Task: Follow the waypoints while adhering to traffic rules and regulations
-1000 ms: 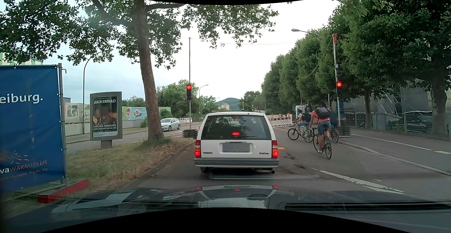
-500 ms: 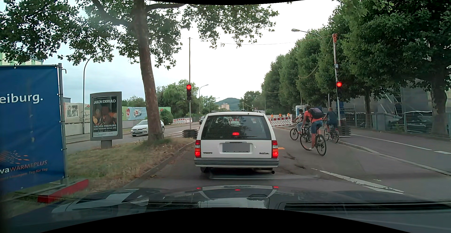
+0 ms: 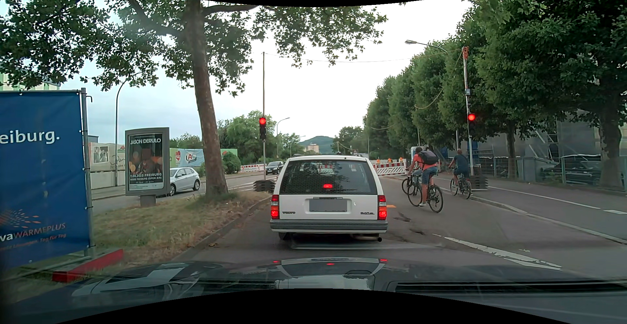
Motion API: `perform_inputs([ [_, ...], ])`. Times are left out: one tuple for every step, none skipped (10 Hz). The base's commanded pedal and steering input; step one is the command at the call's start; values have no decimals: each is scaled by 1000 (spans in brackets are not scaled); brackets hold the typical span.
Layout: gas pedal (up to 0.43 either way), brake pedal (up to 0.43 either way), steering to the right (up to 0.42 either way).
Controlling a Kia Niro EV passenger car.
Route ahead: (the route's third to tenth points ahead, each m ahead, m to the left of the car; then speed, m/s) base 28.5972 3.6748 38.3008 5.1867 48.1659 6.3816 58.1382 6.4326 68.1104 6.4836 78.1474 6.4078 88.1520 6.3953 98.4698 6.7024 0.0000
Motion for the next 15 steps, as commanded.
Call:
perform_inputs([
  [0, 262, 6],
  [0, 262, 6],
  [0, 262, 6],
  [0, 262, 6],
  [0, 262, 6],
  [0, 262, 6],
  [0, 262, 6],
  [0, 262, 6],
  [0, 262, 6],
  [0, 262, 6],
  [0, 262, 6],
  [0, 262, 6],
  [0, 262, 6],
  [0, 262, 6],
  [0, 262, 6],
])
